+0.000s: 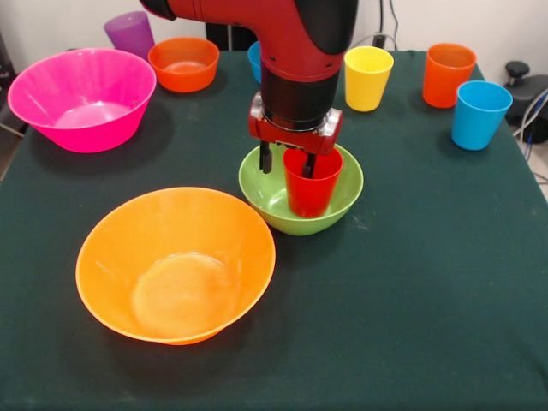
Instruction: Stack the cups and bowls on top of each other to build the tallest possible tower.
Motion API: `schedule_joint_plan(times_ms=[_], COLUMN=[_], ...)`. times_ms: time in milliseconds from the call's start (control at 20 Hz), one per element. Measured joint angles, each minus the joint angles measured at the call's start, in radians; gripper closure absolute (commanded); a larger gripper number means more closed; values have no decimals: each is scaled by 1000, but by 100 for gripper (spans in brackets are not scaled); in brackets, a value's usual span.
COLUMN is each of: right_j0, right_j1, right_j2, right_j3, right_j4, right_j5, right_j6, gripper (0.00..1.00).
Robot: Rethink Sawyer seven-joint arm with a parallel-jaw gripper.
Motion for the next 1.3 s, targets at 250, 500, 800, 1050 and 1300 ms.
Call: schedule_joint_plan(times_ms=[250,500,800,1050,1300], right_j0=[0,0,0,1,0], right_j1=[0,0,0,-9,-13], right_j2=[0,0,0,3,3], right_j3=[0,0,0,0,0], right_j4=[-4,-6,-5,-5,-6], right_j5=[0,0,0,0,0], right_j6=[0,0,0,0,0], gripper=[0,0,100,100,100])
